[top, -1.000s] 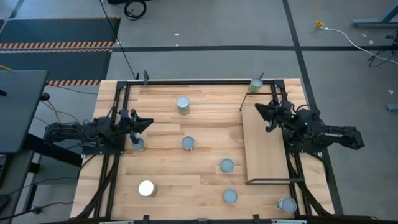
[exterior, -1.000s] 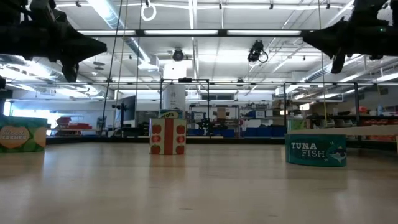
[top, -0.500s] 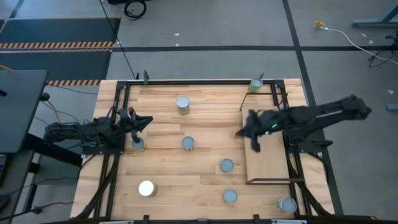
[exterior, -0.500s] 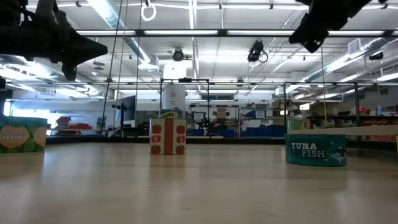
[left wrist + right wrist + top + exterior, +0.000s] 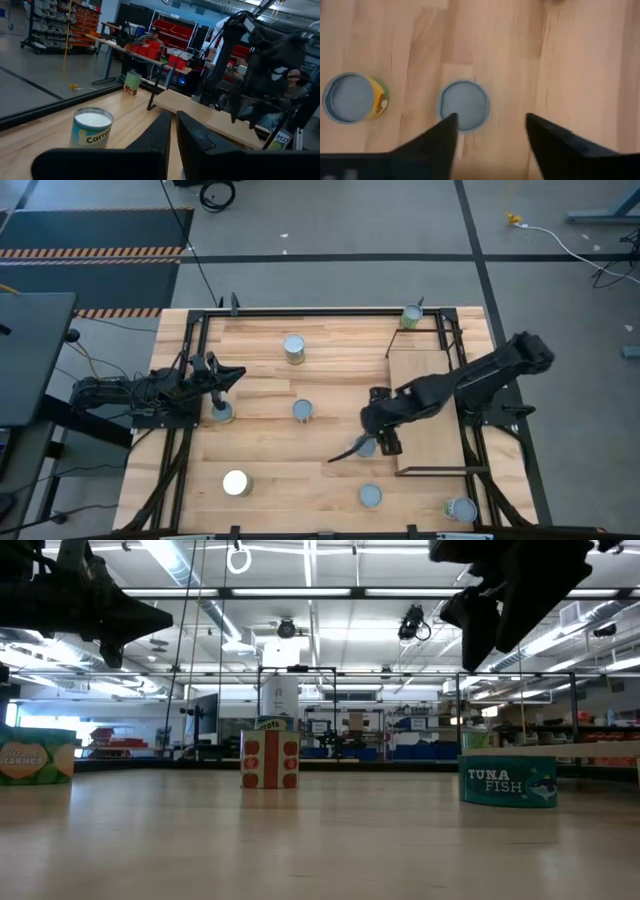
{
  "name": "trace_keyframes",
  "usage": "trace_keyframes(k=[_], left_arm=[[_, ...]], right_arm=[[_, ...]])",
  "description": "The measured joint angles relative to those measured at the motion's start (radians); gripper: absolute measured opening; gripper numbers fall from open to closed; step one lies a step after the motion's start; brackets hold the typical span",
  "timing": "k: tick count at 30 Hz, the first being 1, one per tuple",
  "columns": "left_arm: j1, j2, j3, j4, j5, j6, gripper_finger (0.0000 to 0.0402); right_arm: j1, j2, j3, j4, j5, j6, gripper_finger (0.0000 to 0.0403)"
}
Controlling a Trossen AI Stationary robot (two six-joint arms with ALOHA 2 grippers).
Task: Pick and place cans onto a shelf
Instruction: Put the blue tuna can on the shelf
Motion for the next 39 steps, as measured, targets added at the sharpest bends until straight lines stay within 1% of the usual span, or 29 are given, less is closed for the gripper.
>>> trace_keyframes(k=[3,6,7,9,15,22,29,34,39], left_arm=[[0.0,0.0,0.0,-0.002,0.0,0.001,0.0036],[0.0,0.0,0.0,-0.01,0.0,0.002,0.0036],[0.0,0.0,0.0,-0.01,0.0,0.002,0.0036],[0.0,0.0,0.0,-0.014,0.0,0.002,0.0036],[0.0,0.0,0.0,-0.015,0.001,0.002,0.0036],[0.0,0.0,0.0,-0.022,0.004,-0.001,0.0036],[0.0,0.0,0.0,-0.025,0.03,-0.001,0.0036],[0.0,0.0,0.0,-0.029,0.03,0.002,0.0036],[0.0,0.0,0.0,-0.031,0.03,-0.001,0.0036]], right_arm=[[-0.001,0.096,0.1,-0.075,-0.005,0.072,0.0316],[0.004,0.194,0.175,-0.092,-0.04,0.095,0.037],[0.008,0.223,0.191,-0.094,-0.055,0.095,0.0384],[0.019,0.276,0.209,-0.094,-0.062,0.095,0.0395],[0.042,0.372,0.213,-0.117,-0.065,0.08,0.0391],[0.045,0.433,0.214,-0.112,-0.008,0.085,0.0399],[0.046,0.473,0.214,-0.105,-0.02,0.078,0.0395],[0.046,0.488,0.213,-0.098,-0.02,0.076,0.0371],[0.043,0.497,0.213,-0.091,-0.028,0.077,0.0321]])
